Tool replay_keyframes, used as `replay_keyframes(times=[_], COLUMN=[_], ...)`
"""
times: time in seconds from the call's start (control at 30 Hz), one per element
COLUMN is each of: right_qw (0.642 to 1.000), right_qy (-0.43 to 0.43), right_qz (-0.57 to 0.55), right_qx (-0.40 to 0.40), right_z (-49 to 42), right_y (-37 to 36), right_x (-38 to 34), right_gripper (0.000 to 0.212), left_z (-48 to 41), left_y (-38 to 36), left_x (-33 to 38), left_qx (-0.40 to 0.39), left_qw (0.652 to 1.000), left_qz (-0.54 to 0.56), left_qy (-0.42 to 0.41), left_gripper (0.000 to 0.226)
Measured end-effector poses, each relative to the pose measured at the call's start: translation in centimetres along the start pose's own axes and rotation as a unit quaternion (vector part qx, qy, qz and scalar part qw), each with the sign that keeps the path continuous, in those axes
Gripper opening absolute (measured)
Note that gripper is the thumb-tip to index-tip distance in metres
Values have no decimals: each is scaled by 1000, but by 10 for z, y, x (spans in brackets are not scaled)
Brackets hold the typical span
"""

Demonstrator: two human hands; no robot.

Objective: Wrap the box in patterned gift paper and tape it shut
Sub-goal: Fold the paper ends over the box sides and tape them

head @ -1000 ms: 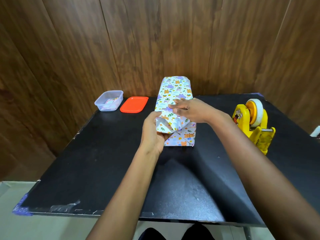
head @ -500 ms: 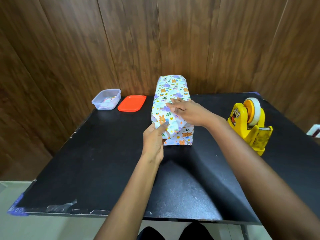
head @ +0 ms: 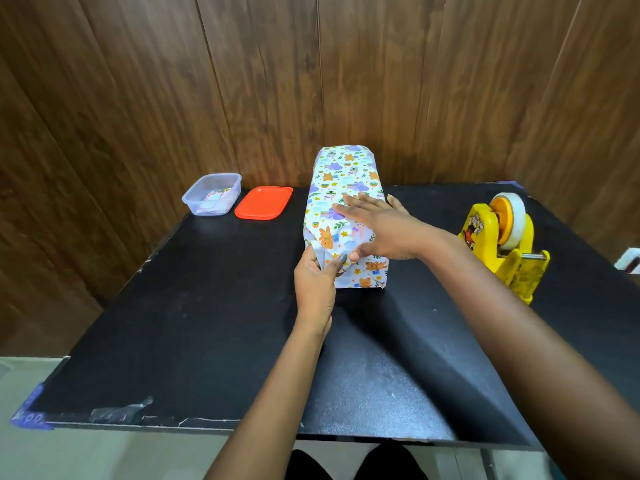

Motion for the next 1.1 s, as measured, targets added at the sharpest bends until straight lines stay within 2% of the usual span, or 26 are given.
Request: replay_keyframes(times=[0.2, 0.27, 0.33, 0.37, 0.5, 0.8, 0.97, 1.03, 1.1], right_qw=[999, 999, 998, 998, 997, 995, 994, 994, 994], right_qy=[-16, -18, -23, -26, -26, -29, -32, -32, -33], right_qz=[-35, -34, -30, -26, -2, 19, 13, 12, 20], right_qx=[19, 35, 52, 60, 73, 98, 100, 99, 102], right_z=[1, 0, 0, 1, 1, 0, 1, 1, 1], right_y=[-1, -3, -5, -6, -9, -12, -12, -13, -12], right_x=[-1, -3, -4, -5, -6, -6, -7, -8, -7], right_gripper=[69, 68, 68, 68, 70, 71, 72, 71, 71], left_z=[0, -4, -9, -10, -14, -15, -16, -10, -2], left_y=[-4, -4, -5, -5, 1, 12, 26, 30, 28], left_x=[-9, -12, -16, -16, -19, -17, -10, 2, 17], left_qx=[28, 42, 58, 63, 75, 61, 45, 83, 157], left_qw=[998, 998, 990, 982, 938, 893, 837, 809, 766], left_qz=[13, -29, -126, -177, -335, -439, -540, -567, -551], left_qy=[59, 44, 14, 5, -48, -73, -79, -133, -292], left_gripper=[19, 14, 6, 6, 34, 48, 56, 51, 43])
Point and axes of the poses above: each hand's wrist, its own z-axis away from the middle knuckle, its own y-axis out of the back of the hand, x = y × z, the point moved 1 cm from there along -z, towards the middle knuckle, and after that the axes turned 9 degrees about x, right-handed, at the moved point
